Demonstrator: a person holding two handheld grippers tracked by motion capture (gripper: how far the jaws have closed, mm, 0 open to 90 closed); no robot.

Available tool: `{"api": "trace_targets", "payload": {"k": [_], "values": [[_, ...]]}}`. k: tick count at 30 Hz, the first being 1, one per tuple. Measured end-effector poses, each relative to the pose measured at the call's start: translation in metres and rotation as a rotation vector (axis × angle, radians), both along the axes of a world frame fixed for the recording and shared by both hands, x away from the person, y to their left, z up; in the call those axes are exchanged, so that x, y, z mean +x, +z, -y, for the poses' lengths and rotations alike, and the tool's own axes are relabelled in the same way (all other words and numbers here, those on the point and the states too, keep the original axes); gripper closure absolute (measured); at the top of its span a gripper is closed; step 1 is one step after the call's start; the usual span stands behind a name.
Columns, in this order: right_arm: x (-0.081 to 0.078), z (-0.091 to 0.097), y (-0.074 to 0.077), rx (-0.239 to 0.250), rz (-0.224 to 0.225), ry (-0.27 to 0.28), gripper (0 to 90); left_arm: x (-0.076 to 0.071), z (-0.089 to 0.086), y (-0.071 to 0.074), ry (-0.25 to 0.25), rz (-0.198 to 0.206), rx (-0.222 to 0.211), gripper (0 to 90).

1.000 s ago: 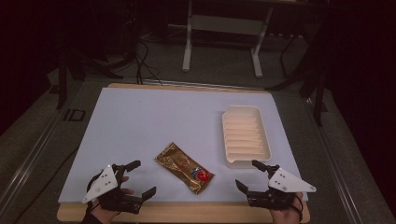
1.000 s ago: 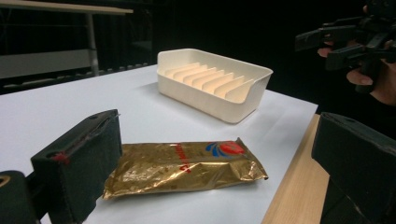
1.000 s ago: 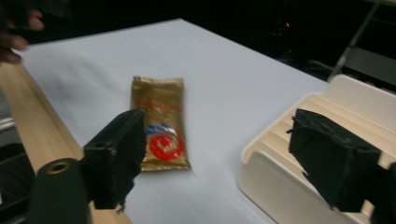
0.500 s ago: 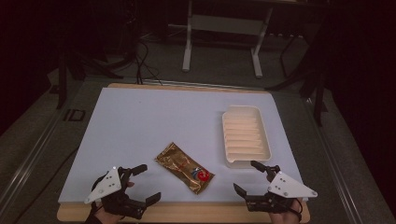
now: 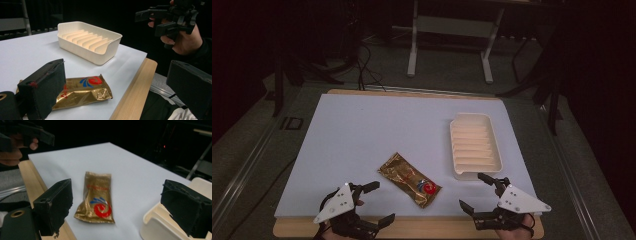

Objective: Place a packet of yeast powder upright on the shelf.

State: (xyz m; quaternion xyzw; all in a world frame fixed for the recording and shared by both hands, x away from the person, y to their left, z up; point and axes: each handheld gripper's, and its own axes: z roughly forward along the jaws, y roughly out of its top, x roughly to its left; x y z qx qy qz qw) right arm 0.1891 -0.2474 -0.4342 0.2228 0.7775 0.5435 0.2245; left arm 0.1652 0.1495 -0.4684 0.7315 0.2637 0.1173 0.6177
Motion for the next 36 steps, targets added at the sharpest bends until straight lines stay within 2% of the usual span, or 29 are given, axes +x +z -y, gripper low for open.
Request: {"api": "trace_targets", "payload": {"k": [2, 7, 12, 16, 18, 19, 20, 22, 23, 26, 30, 33, 34, 36], "values": [[0.0, -0.001, 0.0, 0.006, -0.003, 0.011, 10.4, 0.0, 0.001, 0.001, -0.002, -0.006, -0.011, 3.2], [0.0, -0.006, -0.002, -0.015, -0.016, 0.019, 10.4, 0.003, 0.001, 0.005, 0.008, -0.001, 0.013, 4.1], [0.0, -0.006, 0.0, -0.007, -0.017, 0.033, 11.7, 0.009, 0.001, 0.006, 0.013, -0.026, 0.034, 4.2], [-0.001, -0.006, 0.0, -0.001, -0.004, 0.041, 11.6, 0.015, 0.004, 0.01, 0.031, -0.032, 0.05, 4.3], [-0.001, -0.006, -0.001, 0.001, -0.001, 0.035, 11.7, 0.021, 0.004, 0.012, 0.063, -0.038, 0.055, 4.9], [-0.001, -0.006, -0.001, 0.001, -0.001, 0.035, 11.7, 0.021, 0.004, 0.012, 0.063, -0.038, 0.055, 5.2], [-0.001, -0.006, -0.001, 0.0, -0.003, 0.032, 11.7, 0.026, 0.004, 0.011, 0.098, -0.027, 0.066, 5.2], [-0.001, -0.006, -0.001, 0.0, -0.004, 0.035, 11.7, 0.026, 0.004, 0.011, 0.098, -0.027, 0.066, 5.3], [-0.001, -0.006, -0.001, 0.0, -0.004, 0.035, 11.7, 0.033, 0.002, 0.012, 0.118, -0.043, 0.066, 5.3], [0.001, -0.006, -0.002, 0.004, -0.004, 0.039, 11.7, 0.042, 0.001, 0.013, 0.143, -0.049, 0.094, 5.3], [0.001, -0.005, -0.002, 0.009, 0.002, 0.033, 11.7, 0.055, 0.0, 0.013, 0.165, -0.086, 0.105, 5.3], [0.002, -0.004, -0.002, 0.012, 0.013, 0.025, 11.7, 0.065, 0.003, 0.011, 0.185, -0.079, 0.144, 5.7], [0.002, -0.004, -0.001, 0.007, 0.02, 0.018, 11.7, 0.07, 0.005, 0.01, 0.205, -0.074, 0.175, 5.7], [0.003, -0.002, 0.0, 0.02, 0.024, 0.013, 11.7, 0.081, 0.008, 0.002, 0.221, -0.098, 0.205, 6.7]]}}
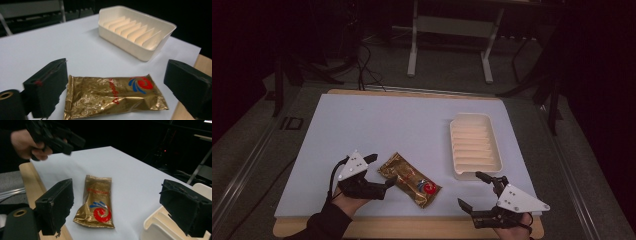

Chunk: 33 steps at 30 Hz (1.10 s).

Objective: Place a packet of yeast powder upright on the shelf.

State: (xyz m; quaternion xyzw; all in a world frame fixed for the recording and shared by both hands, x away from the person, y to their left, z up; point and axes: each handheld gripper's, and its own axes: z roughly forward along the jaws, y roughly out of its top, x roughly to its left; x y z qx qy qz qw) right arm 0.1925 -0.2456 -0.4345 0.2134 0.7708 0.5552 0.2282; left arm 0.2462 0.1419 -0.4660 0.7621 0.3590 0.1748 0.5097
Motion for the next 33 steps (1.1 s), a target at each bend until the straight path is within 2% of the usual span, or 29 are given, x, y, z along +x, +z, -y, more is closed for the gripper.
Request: {"api": "trace_targets", "payload": {"k": [2, 6, 7, 11, 14, 19, 25, 27, 29, 31, 33], "values": [[0.0, 0.001, 0.001, 0.001, 0.007, -0.001, 11.8, 0.01, 0.0, -0.008, 0.004, -0.042, 0.004, 7.9], [0.0, 0.002, 0.001, 0.011, 0.012, -0.003, 12.4, 0.023, -0.001, -0.025, 0.032, -0.069, 0.037, 12.2], [0.0, 0.002, 0.001, 0.011, 0.01, 0.0, 12.4, 0.026, -0.003, -0.028, 0.032, -0.077, 0.026, 13.6], [-0.001, 0.0, 0.0, 0.001, 0.01, 0.008, 12.4, 0.034, -0.008, -0.037, 0.058, -0.099, 0.042, 15.8], [0.0, 0.0, -0.001, -0.001, 0.005, 0.009, 12.5, 0.04, -0.013, -0.041, 0.052, -0.13, 0.018, 19.5], [0.002, 0.0, -0.002, 0.004, -0.009, 0.01, 13.2, 0.046, -0.013, -0.052, 0.087, -0.174, 0.059, 23.0], [0.003, -0.001, -0.004, -0.006, -0.013, 0.01, 13.5, 0.053, -0.012, -0.065, 0.096, -0.224, 0.043, 26.6], [0.003, -0.001, -0.004, -0.009, -0.018, 0.014, 13.6, 0.054, -0.01, -0.069, 0.096, -0.244, 0.069, 30.3], [0.003, -0.001, -0.005, -0.011, -0.017, 0.014, 13.6, 0.056, -0.01, -0.071, 0.097, -0.273, 0.075, 33.9], [0.003, -0.001, -0.005, -0.009, -0.018, 0.013, 13.6, 0.056, -0.009, -0.073, 0.109, -0.278, 0.091, 35.0], [0.003, -0.001, -0.005, -0.013, -0.018, 0.013, 13.7, 0.056, -0.009, -0.075, 0.102, -0.292, 0.087, 38.5]]}}
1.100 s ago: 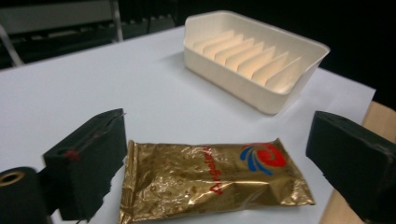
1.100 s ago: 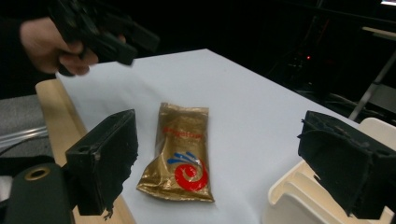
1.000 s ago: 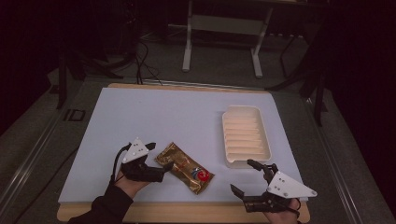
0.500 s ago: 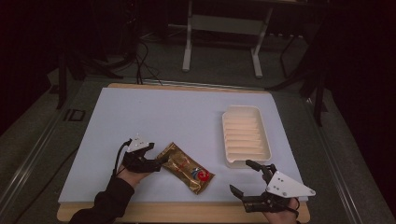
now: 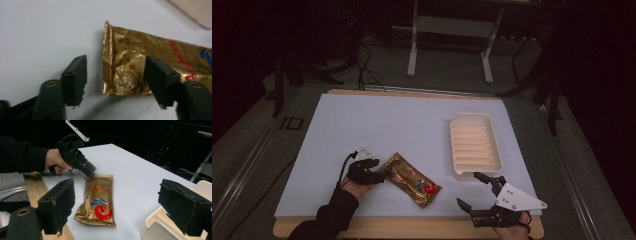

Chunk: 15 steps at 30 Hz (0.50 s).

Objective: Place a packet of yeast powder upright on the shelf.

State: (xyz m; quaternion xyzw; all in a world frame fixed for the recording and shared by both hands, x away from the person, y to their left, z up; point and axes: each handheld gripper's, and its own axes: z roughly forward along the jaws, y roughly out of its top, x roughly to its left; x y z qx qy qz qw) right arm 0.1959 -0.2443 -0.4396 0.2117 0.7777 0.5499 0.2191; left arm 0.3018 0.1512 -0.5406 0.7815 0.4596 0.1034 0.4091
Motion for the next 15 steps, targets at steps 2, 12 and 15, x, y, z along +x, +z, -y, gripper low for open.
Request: {"api": "trace_targets", "payload": {"k": [2, 12, 15], "values": [[0.0, 0.0, 0.0, -0.003, -0.002, -0.001, 13.8, 0.0, 0.002, -0.003, -0.009, -0.017, 0.005, 40.7], [0.0, -0.001, -0.001, -0.011, 0.0, -0.002, 13.8, -0.005, 0.012, -0.007, -0.003, -0.003, 0.06, 51.5], [-0.001, -0.002, 0.0, -0.014, 0.002, 0.0, 13.8, -0.008, 0.015, -0.007, 0.018, 0.011, 0.087, 62.8]]}}
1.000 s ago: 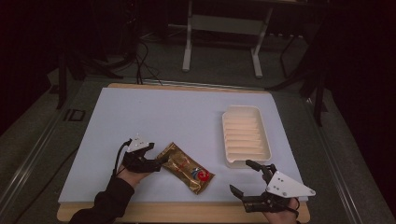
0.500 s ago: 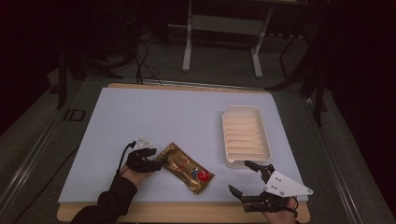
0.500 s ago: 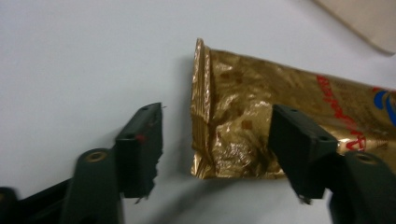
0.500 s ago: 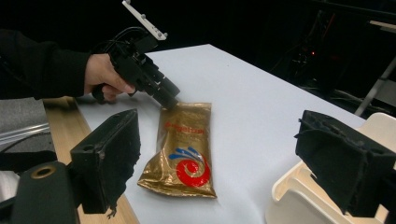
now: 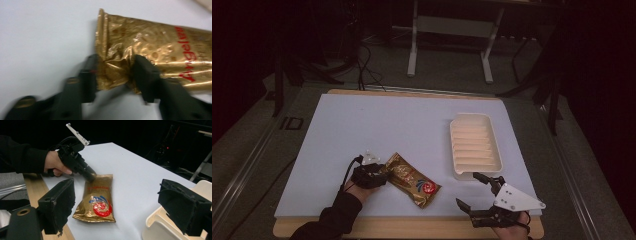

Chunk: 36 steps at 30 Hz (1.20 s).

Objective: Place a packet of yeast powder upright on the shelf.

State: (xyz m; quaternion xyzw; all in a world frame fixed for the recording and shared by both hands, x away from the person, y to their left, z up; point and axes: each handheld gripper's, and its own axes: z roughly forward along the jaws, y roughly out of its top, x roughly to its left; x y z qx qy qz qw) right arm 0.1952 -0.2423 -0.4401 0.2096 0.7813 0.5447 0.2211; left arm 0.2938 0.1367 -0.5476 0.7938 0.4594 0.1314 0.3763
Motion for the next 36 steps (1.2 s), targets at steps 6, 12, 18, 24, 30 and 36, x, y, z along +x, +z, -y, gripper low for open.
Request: {"api": "trace_targets", "payload": {"k": [6, 12, 18, 24, 30, 36], "values": [[0.001, 0.0, -0.001, -0.001, -0.004, 0.001, 13.8, -0.005, 0.006, -0.001, -0.006, 0.025, 0.044, 75.9], [0.0, 0.0, 0.0, -0.002, -0.001, 0.003, 13.9, -0.005, 0.01, 0.002, -0.005, 0.025, 0.053, 90.0], [0.001, 0.002, 0.001, 0.004, -0.002, -0.005, 14.1, -0.004, 0.007, 0.014, -0.012, 0.042, 0.009, 90.0], [0.002, 0.003, 0.001, 0.017, -0.006, -0.013, 14.1, -0.007, 0.005, 0.036, -0.042, 0.093, -0.034, 90.0], [0.001, 0.003, 0.001, 0.018, -0.003, -0.017, 14.5, -0.012, 0.007, 0.052, -0.059, 0.127, -0.045, 90.0], [0.001, 0.005, 0.002, 0.022, -0.005, -0.025, 14.7, -0.016, 0.01, 0.062, -0.081, 0.156, -0.055, 90.0]]}}
